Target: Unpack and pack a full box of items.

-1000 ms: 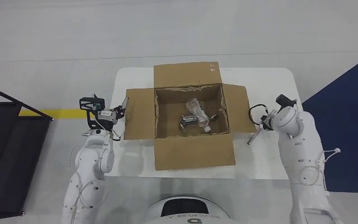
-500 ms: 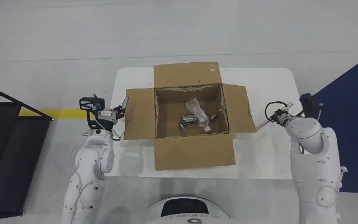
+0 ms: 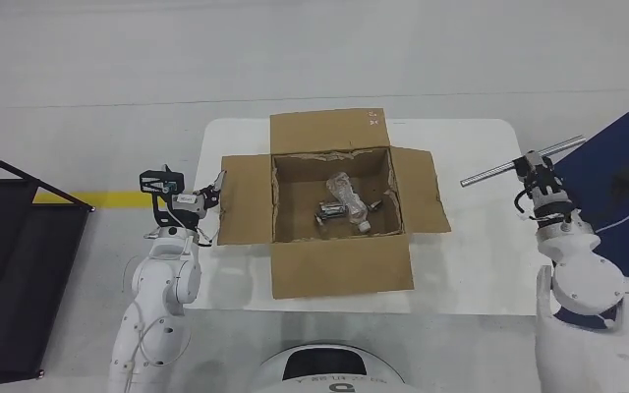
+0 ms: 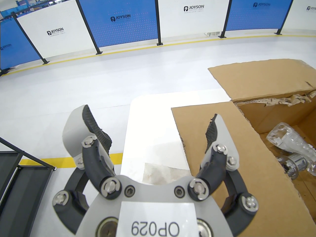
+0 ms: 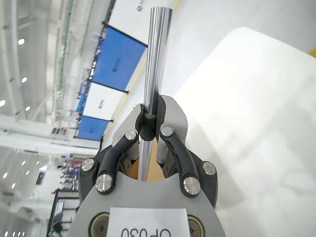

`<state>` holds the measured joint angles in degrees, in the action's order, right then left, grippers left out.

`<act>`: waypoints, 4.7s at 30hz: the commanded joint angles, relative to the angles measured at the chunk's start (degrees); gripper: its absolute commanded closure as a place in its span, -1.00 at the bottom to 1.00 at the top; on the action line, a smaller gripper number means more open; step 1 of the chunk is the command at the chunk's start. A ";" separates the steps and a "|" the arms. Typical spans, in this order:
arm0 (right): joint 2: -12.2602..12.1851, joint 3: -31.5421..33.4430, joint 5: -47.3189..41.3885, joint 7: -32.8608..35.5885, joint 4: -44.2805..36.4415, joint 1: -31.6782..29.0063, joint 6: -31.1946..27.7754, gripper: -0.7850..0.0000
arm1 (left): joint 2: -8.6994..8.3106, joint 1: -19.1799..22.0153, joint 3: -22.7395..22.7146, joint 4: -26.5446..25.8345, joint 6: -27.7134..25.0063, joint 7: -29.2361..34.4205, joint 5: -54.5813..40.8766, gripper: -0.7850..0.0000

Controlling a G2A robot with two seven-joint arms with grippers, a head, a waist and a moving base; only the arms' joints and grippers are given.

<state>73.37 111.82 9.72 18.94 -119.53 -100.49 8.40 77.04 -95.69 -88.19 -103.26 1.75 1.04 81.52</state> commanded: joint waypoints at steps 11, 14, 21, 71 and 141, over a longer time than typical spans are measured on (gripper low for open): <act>-1.90 -22.19 27.94 21.70 -6.38 13.98 -5.60 1.00 | 0.00 0.00 0.00 0.00 0.00 0.00 0.00 -1.00; -1.68 -31.12 36.18 24.41 -1.95 20.55 -3.01 1.00 | 0.00 0.00 0.00 0.00 0.00 0.00 0.00 -1.00; -0.80 -47.59 58.74 34.20 11.66 33.42 -0.92 1.00 | 0.00 0.00 0.00 0.00 0.00 0.00 0.00 -1.00; 0.55 -30.75 40.96 24.74 1.07 20.70 4.24 -1.00 | -0.42 -0.48 -1.71 2.23 -0.75 -2.36 3.58 -1.00; -0.11 -11.76 20.01 18.57 2.85 8.75 2.61 -1.00 | -0.61 11.12 11.87 9.19 -14.76 8.77 4.18 -1.00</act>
<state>73.27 100.06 29.73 37.51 -116.68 -91.74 11.01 76.42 -84.26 -76.25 -93.49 -13.05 10.52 86.66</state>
